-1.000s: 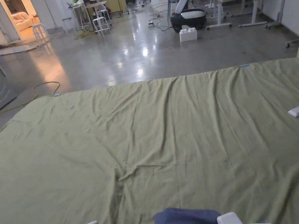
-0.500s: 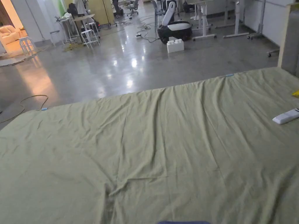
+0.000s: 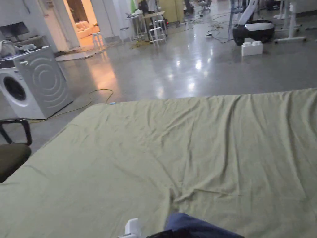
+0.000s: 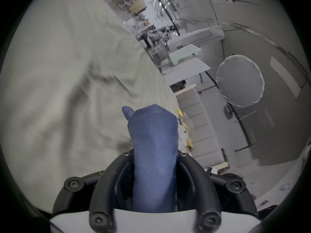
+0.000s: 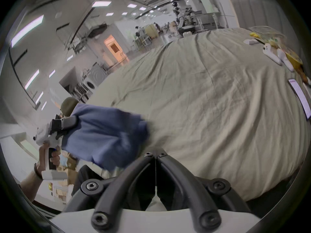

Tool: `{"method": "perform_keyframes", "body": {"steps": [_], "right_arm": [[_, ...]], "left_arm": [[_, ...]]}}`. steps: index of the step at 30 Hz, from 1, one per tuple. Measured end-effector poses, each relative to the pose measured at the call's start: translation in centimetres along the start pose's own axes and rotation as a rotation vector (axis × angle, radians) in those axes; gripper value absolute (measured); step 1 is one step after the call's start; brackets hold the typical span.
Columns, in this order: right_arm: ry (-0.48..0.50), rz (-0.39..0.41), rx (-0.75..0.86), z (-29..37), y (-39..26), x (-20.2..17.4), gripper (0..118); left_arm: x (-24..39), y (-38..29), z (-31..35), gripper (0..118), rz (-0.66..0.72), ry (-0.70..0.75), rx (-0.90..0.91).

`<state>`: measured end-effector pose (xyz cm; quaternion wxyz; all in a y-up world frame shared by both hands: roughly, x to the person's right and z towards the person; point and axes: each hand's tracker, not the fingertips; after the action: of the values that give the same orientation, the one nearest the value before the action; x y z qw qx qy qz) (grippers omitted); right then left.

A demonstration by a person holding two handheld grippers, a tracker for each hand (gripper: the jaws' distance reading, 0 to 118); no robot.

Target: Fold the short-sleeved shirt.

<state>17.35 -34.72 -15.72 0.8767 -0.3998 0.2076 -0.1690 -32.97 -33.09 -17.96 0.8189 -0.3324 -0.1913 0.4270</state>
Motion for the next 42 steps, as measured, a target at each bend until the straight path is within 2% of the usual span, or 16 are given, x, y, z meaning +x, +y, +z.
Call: {"method": "perform_keyframes", "body": {"steps": [6,9,12,13,14,15,16,21,24,26,27,30,31,34,40,42], "right_arm": [[-0.064,-0.027,-0.055,0.9,-1.2,1.1,0],[-0.074,-0.026,-0.095,0.5,-1.4,1.3,0],[-0.083,-0.03,-0.105,0.3,-0.9,1.3,0],[-0.089,-0.022,-0.102,0.3,-0.7,1.1,0],[-0.092,-0.01,-0.1,0.4,-0.5,0.9,0],[-0.091,0.006,-0.098,0.4,-0.3,0.7,0],[-0.09,0.023,-0.097,0.5,-0.1,0.4,0],[-0.095,0.134,-0.093,1.6,2.3,-1.1,0],[-0.099,0.264,-0.014,3.1,5.2,-2.5,0],[-0.134,0.326,0.078,4.5,7.2,-3.9,0],[-0.139,0.333,0.128,5.2,7.9,-4.5,0],[-0.068,0.25,0.321,7.9,9.5,-5.8,0],[-0.059,0.251,0.36,8.7,9.9,-6.3,0],[-0.085,0.311,0.486,11.1,10.4,-7.9,0],[-0.096,0.349,0.634,14.8,8.9,-8.7,0],[-0.117,0.362,0.635,15.3,8.4,-8.8,0]], "left_arm": [[-7.3,10.2,12.1,36,-0.003,0.406,0.067],[-10.9,13.6,14.9,36,0.05,0.523,0.097],[-14.1,15.0,15.2,37,0.074,0.719,0.126],[-14.8,15.1,14.7,42,0.093,0.774,0.131],[-15.4,15.0,14.2,54,0.076,0.829,0.147],[-15.4,14.9,13.7,71,0.024,0.885,0.155],[-14.6,14.5,13.4,78,-0.059,0.968,0.2],[-6.2,11.6,16.1,79,-0.525,1.192,0.442],[1.8,8.4,18.4,80,-0.703,1.085,0.506],[7.6,5.5,19.1,80,-0.817,0.935,0.508],[9.6,4.3,19.4,80,-0.836,0.896,0.55],[15.7,0.3,18.5,80,-0.908,0.75,0.607],[16.8,-0.6,17.8,80,-0.911,0.724,0.64],[19.7,-3.0,14.9,80,-0.851,0.653,0.67],[24.2,-6.1,9.9,79,-0.934,0.556,0.687],[25.3,-6.3,9.2,70,-0.937,0.528,0.689]]}}
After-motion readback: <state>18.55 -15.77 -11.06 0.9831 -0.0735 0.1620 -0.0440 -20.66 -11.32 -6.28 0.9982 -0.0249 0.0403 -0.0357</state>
